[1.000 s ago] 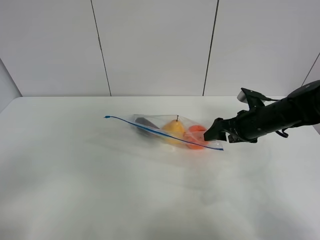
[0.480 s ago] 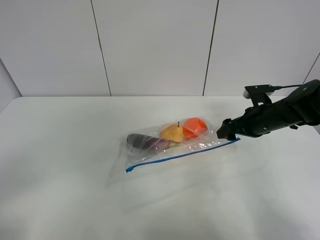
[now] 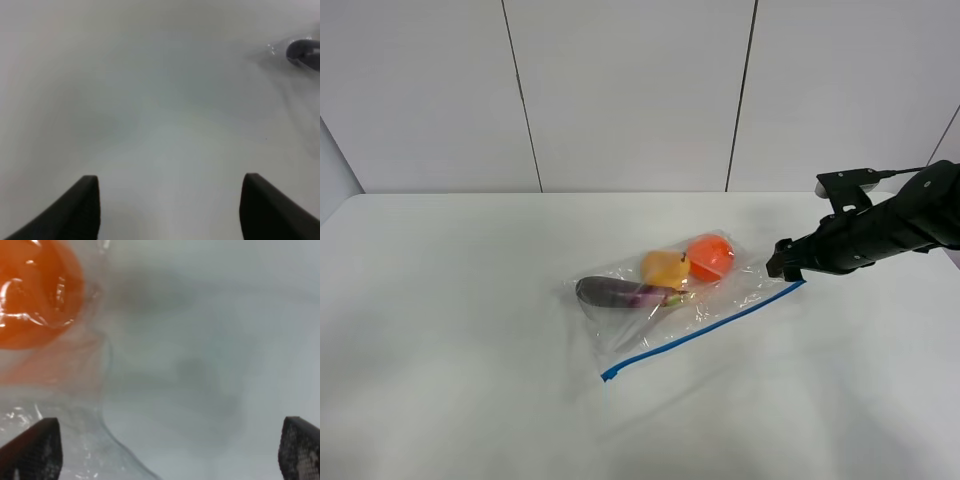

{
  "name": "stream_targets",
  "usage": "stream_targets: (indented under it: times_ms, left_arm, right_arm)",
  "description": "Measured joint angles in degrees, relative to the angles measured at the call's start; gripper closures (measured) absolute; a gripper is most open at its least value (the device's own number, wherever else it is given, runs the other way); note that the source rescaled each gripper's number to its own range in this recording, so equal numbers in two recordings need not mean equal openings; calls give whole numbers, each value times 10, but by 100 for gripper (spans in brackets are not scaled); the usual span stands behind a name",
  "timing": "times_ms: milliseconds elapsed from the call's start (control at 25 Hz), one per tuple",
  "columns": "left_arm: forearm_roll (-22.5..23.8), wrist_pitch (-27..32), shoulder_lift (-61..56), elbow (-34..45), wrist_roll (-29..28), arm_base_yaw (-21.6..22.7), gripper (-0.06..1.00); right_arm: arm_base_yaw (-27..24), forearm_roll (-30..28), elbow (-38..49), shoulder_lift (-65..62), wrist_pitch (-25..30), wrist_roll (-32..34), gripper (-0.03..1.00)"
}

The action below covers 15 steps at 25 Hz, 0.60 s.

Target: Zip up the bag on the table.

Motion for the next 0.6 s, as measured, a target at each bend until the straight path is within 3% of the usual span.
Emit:
stream_targets:
  times_ms: [360,600]
  left_arm:
    - [0,0,0,0,0,0,0]
    - [0,0,0,0,0,0,0]
  right_arm:
    - [-20,-175,0,0,24,204,4]
    - [-23,-270,-14,0,80,289,4]
